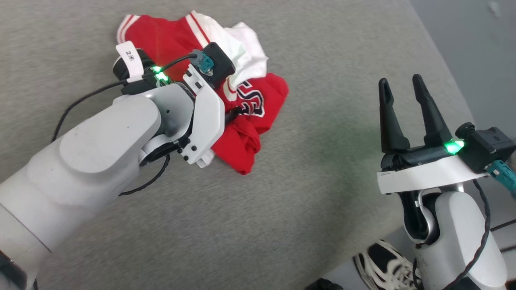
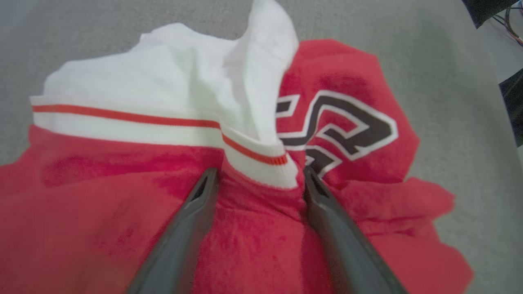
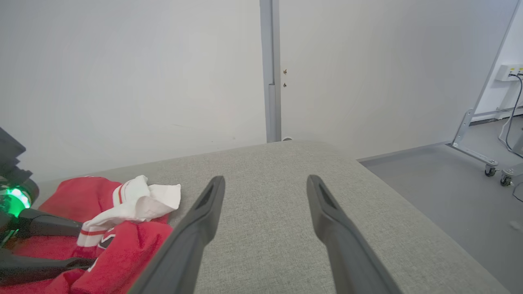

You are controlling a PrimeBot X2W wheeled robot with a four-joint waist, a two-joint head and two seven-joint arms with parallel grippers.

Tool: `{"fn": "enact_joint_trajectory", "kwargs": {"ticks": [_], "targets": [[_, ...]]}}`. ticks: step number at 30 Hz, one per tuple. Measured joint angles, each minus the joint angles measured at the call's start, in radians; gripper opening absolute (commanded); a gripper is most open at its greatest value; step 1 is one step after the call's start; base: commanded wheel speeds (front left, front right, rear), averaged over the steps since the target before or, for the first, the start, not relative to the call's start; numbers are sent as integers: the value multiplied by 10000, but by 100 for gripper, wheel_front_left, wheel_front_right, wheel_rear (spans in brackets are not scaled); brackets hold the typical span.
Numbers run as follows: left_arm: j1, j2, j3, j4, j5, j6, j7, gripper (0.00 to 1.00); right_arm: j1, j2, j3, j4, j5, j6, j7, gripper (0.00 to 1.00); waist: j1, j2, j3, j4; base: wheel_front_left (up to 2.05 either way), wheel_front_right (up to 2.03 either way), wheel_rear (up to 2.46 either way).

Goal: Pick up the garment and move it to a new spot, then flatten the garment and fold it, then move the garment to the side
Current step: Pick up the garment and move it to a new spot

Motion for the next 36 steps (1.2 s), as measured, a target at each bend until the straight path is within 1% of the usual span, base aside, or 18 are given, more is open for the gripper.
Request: {"fn": "enact_joint_trajectory", "kwargs": {"ticks": [3, 5, 9, 12, 18, 21, 22, 26, 31, 34, 36], "targets": [[-23, -15, -59, -69, -188, 2, -410, 100, 5, 2, -113, 48, -345, 0, 0, 100, 0, 0, -195, 345, 0, 0, 0], [-35, -94, -84, -132, -499, 2, -825, 100, 10, 6, -159, 94, -604, 0, 0, 100, 0, 0, -354, 616, 0, 0, 0], [-93, -247, -86, -102, -953, 2, -1992, 100, 40, 6, -232, 244, -1181, 0, 2, 100, 0, 0, -711, 1236, 0, 0, 0], [62, -291, 13, 184, -1429, 2, -3033, 100, 99, 8, -332, 322, -1620, 2, 2, 100, 0, 0, -989, 1757, 0, 0, 0], [1364, -453, 493, 1083, -2483, 4, -5026, 100, 305, 10, -819, 589, -2525, 2, 0, 100, 0, 0, -1576, 2924, 0, 0, 0], [2156, -464, 581, 1641, -2732, 4, -5758, 100, 501, 10, -1085, 725, -2886, 2, 0, 100, 0, 0, -1887, 3526, 0, 0, 0], [2156, -464, 581, 1641, -2732, 4, -5758, 100, 501, 10, -1085, 725, -2886, 2, 0, 100, 0, 0, -1887, 3526, 0, 0, 0], [3296, -479, 1026, 2460, -3313, 6, -6364, 100, 727, 8, -1417, 909, -3285, 2, 0, 100, 0, 0, -2328, 4327, 0, 0, 0], [4523, -525, 1609, 3072, -3277, 48, -6546, 100, 1197, -171, -1659, 1049, -3405, 2, 6, 100, 0, 0, -2929, 5260, 0, 0, 0], [5210, -539, 2562, 3024, -2957, 98, -6556, 100, 1614, -255, -1804, 1051, -3402, 2, 88, 100, 0, 0, -3320, 5744, 0, 0, 0], [5811, -508, 3356, 2853, -2711, 219, -6558, 100, 1941, -263, -1896, 1026, -3382, 2, 157, 100, 0, 0, -3595, 6021, 0, 0, 0]]}}
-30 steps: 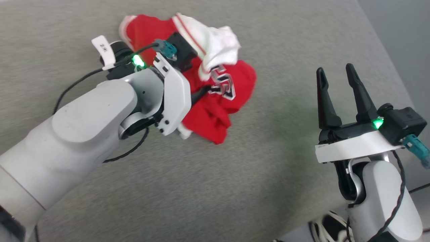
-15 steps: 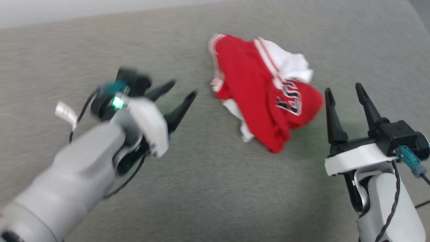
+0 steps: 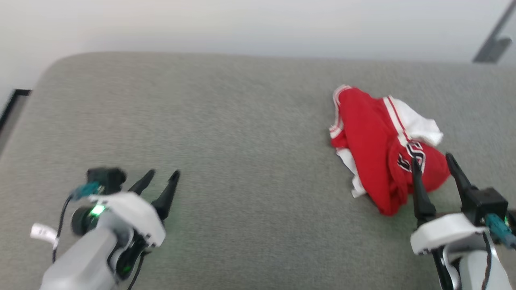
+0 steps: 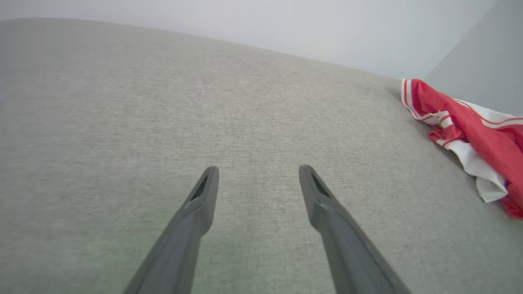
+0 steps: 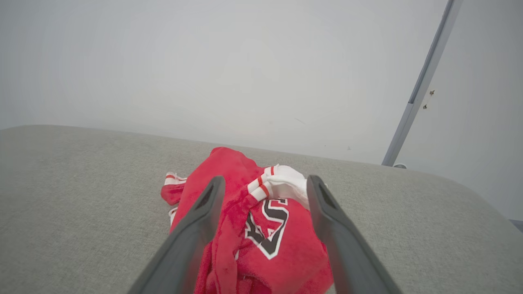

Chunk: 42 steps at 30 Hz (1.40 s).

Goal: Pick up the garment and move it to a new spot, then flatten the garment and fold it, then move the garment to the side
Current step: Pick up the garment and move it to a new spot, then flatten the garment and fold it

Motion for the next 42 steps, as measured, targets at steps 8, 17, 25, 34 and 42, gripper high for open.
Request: {"fn": "enact_joint_trajectory", "kwargs": {"ticks": [8, 17, 25, 34, 42], "targets": [[2890, 251, 3509, -2065, 2669, 1020, -4, 100, 862, -86, -320, -426, 61, 0, 259, 100, 0, 0, -803, 588, 0, 0, 0], [5929, -802, 7039, -4876, 6096, 1275, -2, 100, 1319, -165, -495, -1032, 69, 0, 458, 100, 0, 0, -1037, 307, 0, 0, 0], [6620, -1848, 8941, -5919, 7908, 495, -2, 100, 1299, -88, -359, -1559, 50, 0, 614, 100, 0, 0, -1013, 127, 0, 0, 0], [6670, -2545, 9599, -5774, 8636, 36, -2, 100, 1306, 31, -314, -1511, 50, 0, 591, 100, 0, 0, -967, 24, 0, 0, 0], [6672, -2813, 9823, -5745, 8984, -128, -2, 100, 1252, 67, -307, -1505, 48, 0, 579, 100, 0, 0, -886, 15, 0, 0, 0]]}}
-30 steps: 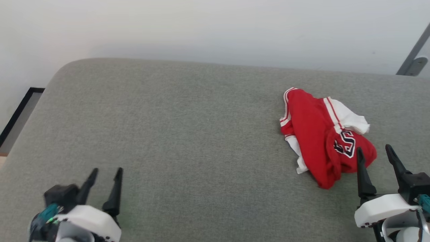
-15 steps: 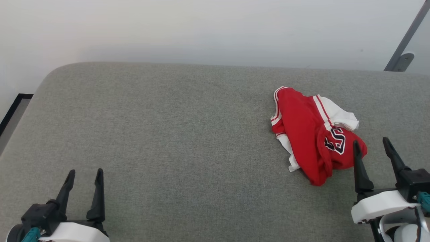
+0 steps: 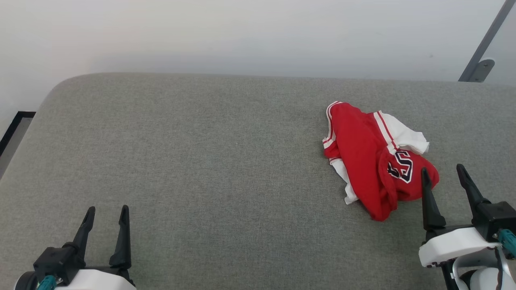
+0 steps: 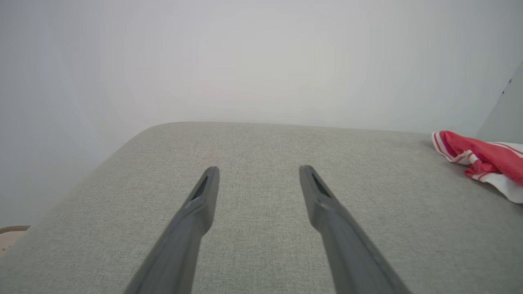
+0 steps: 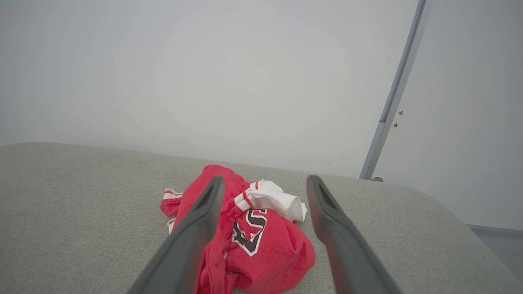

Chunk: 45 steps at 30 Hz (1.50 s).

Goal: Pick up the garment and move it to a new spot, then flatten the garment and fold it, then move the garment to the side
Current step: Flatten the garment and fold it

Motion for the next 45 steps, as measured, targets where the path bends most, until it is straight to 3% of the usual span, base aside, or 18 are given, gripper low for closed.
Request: {"fn": "enact_joint_trajectory", "kwargs": {"ticks": [7, 12, 14, 19, 26, 32, 39, 45], "targets": [[21, -182, 44, 36, 96, -40, 0, 100, -82, -79, 123, 59, 4, 0, 219, 100, 0, 0, 133, 14, 0, 0, 0], [-37, -408, 6, 63, 96, -46, 0, 100, -706, -631, 600, 188, 372, -2, 1252, 100, 0, 0, 492, 31, 0, 0, 0], [-150, -477, -52, 77, 94, -46, 0, 100, -1177, -1064, 846, 257, 692, 0, 1979, 100, 0, 0, 692, 41, 0, 0, 0], [-678, -663, -420, 125, -56, -52, 0, 100, -2468, -2884, 1530, 399, 1415, 0, 4038, 100, 0, 0, 1333, 127, 0, 0, 0], [-1530, -700, -826, 188, -399, -59, 0, 100, -4124, -4748, 2194, 848, 3312, 0, 7275, 100, -1, 0, 2524, 419, 0, 0, 0], [-1965, -755, -993, 253, -660, -59, 0, 100, -5130, -5547, 2389, 1302, 4520, 0, 9286, 100, 0, -1, 3226, 681, 0, 0, 0], [-2414, -823, -1248, 288, -777, -59, 0, 100, -6315, -5659, 2406, 2107, 5124, 0, 10694, 100, -1, 0, 3934, 962, 0, 0, 0], [-2566, -895, -1342, 387, -878, -59, 0, 100, -6727, -5641, 2583, 2433, 5298, -2, 10669, 100, 0, 0, 4288, 1064, 0, 0, 0]]}}
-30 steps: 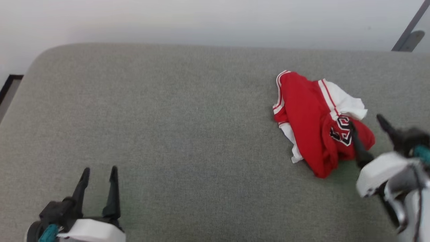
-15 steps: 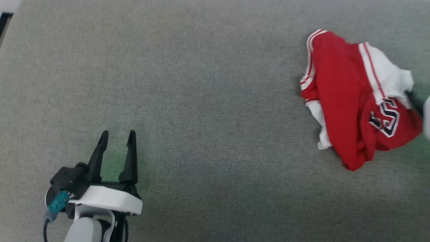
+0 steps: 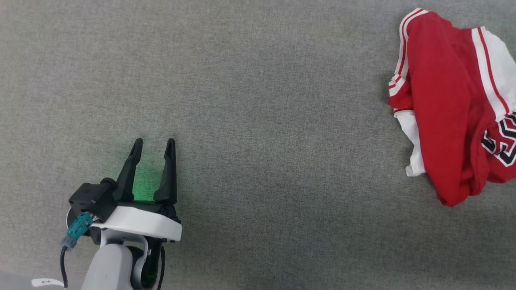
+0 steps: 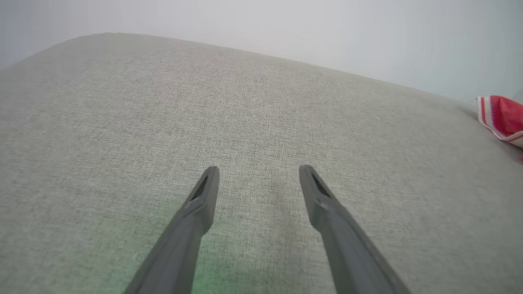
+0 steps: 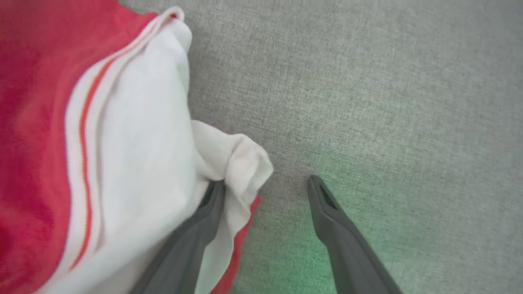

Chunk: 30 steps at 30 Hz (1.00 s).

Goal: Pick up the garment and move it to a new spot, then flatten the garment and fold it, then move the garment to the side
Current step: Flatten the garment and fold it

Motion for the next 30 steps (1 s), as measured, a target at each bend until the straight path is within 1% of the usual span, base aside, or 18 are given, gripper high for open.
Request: {"fn": "enact_joint_trajectory", "kwargs": {"ticks": [5, 6, 7, 8, 11, 13, 15, 20, 23, 28, 30], "targets": [[-102, -42, -36, 56, -96, 0, 0, 100, -236, 4, 215, 121, 153, 0, -255, 100, 0, 0, 165, -36, 0, 0, 0], [-103, -40, -36, 65, -104, 0, 0, 100, -263, -10, 265, 117, 217, 0, -355, 87, 0, 0, 177, -55, 0, 0, 0], [-109, -36, -54, 81, -105, 0, 0, 100, -292, -12, 311, 134, 255, 0, -441, 49, 0, 0, 187, -74, 0, 0, 0], [-114, -35, -73, 104, -105, 0, 0, 100, -319, -31, 426, 128, 270, 0, -520, 36, 0, 0, 187, -96, 0, 0, 0], [-130, -13, -109, 151, -105, 0, 0, 100, -347, -56, 614, 142, 378, 4, -832, 16, 0, 0, 148, -151, 0, 0, 0], [-174, -10, -119, 190, -105, 0, 0, 100, -365, -88, 717, 203, 441, 4, -982, 12, 0, 0, 117, -203, 0, 0, 0], [-222, 0, -144, 217, -105, 0, 0, 100, -393, -123, 780, 297, 497, 4, -1103, 0, 0, 0, 73, -261, 0, 0, 0], [-220, 52, -123, 240, -104, 0, 0, 100, -517, -127, 761, 426, 562, 4, -1611, 0, 0, 0, -44, -465, 0, 0, 0], [-179, 121, -86, 211, -104, 0, 0, 100, -592, -272, 466, 487, 556, 4, -1873, 0, 0, 0, -76, -622, 0, 0, 0], [-166, 249, -52, 113, -104, 0, 0, 100, -428, -940, -961, 886, 412, 2, -2426, 0, 0, 0, 59, -891, 0, 0, 0], [-203, 288, -86, 107, -104, 0, 0, 100, -215, -1106, -1546, 1127, 215, 4, -2671, 0, 0, 0, 136, -967, 0, 0, 0]]}}
